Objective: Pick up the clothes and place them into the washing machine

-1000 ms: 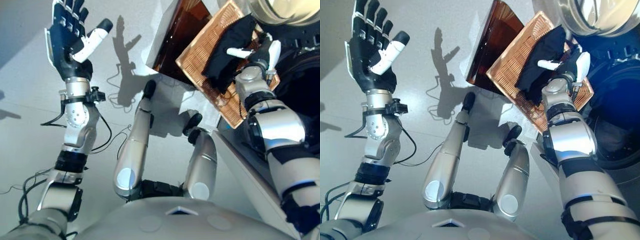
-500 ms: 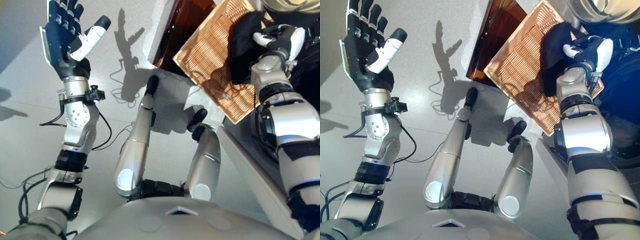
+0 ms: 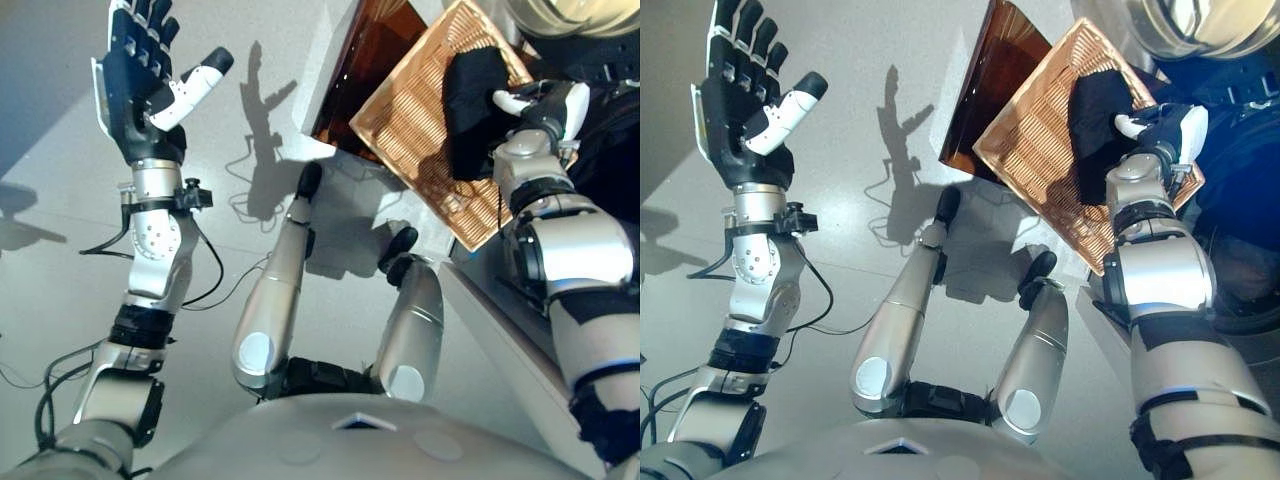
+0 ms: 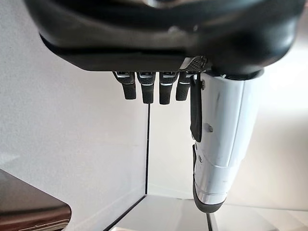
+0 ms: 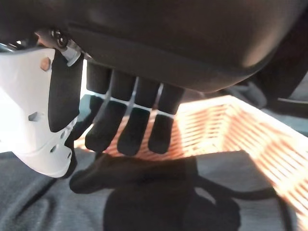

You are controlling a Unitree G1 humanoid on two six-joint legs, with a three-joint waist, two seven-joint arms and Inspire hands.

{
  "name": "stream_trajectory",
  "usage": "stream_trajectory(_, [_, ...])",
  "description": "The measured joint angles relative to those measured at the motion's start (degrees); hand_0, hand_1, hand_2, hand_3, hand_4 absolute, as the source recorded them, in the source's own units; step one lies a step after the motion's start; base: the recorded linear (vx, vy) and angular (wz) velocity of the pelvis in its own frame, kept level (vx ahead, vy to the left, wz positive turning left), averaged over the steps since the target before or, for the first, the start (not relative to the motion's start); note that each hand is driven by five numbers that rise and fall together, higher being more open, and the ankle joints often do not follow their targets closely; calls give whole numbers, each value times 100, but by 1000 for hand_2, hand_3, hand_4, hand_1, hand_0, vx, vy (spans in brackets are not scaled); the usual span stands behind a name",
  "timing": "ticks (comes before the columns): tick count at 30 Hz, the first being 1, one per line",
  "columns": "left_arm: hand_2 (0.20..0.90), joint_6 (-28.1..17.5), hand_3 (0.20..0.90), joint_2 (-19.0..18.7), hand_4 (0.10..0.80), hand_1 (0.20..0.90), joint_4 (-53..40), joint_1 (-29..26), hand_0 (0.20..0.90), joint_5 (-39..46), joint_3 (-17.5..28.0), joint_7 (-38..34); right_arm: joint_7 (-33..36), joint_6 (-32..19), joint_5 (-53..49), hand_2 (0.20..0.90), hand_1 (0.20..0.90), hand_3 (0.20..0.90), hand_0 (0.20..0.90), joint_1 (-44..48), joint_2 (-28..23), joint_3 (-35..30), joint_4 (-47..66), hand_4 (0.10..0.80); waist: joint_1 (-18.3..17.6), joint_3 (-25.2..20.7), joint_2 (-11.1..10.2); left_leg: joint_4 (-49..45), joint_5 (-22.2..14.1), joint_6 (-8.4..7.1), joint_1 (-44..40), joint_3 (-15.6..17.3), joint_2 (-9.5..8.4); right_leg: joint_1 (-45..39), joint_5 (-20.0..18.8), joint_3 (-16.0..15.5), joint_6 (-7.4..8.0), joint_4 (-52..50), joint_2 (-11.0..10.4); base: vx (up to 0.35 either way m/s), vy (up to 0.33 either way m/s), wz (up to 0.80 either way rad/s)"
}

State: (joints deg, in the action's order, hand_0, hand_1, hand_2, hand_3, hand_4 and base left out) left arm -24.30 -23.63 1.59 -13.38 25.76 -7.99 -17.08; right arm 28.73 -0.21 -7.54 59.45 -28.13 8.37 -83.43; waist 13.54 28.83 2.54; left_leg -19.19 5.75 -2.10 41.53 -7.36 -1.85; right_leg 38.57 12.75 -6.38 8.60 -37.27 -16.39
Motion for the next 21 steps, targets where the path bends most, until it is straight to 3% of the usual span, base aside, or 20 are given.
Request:
stream_trajectory(5, [900, 5, 900, 14, 800, 900, 32, 86, 900, 95, -65, 237, -7, -1, -112, 200, 200, 200, 200, -543, 65, -236, 161, 300, -56, -12, 48, 355, 89, 58, -788, 91, 9, -758, -174, 62, 116, 460, 21, 23, 0, -15])
stream_trajectory(9, [900, -7, 900, 18, 800, 900, 35, 255, 900, 159, -146, 358, 5, -197, -266, 200, 200, 200, 200, -1083, 118, -494, 438, 300, -161, -386, 83, 703, 75, 68, -1324, 130, 8, -1361, -299, 26, 170, 988, 35, 76, -3, -8])
stream_trajectory(14, [900, 1, 900, 27, 800, 900, 53, 554, 900, 307, -165, 534, 0, -293, -308, 200, 200, 200, 200, -1608, 419, -580, 636, 300, -339, -748, 113, 1148, 163, 189, -1925, 219, -4, -2025, -525, -6, 294, 1647, 34, 74, -10, -9])
stream_trajectory(15, [900, 10, 900, 30, 800, 900, 54, 608, 900, 338, -158, 577, -12, -296, -304, 447, 447, 447, 447, -1717, 492, -548, 663, 476, -370, -860, 116, 1225, 157, 196, -2010, 226, 31, -2103, -564, 3, 316, 1774, 32, 24, -50, -15])
stream_trajectory(16, [900, 13, 900, 32, 800, 900, 57, 657, 900, 341, -163, 589, -42, -310, -296, 900, 900, 900, 900, -1827, 559, -524, 670, 800, -380, -882, 127, 1274, 167, 204, -2157, 243, 7, -2291, -635, 7, 331, 1908, 51, -16, -46, -15])
stream_trajectory(21, [900, 37, 900, 56, 800, 900, 68, 835, 900, 341, -140, 689, -148, -215, 416, 900, 900, 900, 900, -2043, 697, 351, 813, 800, -500, -1009, 124, 1328, 147, 197, -2244, 242, 48, -2393, -638, -15, 323, 2014, 106, -64, -48, -2])
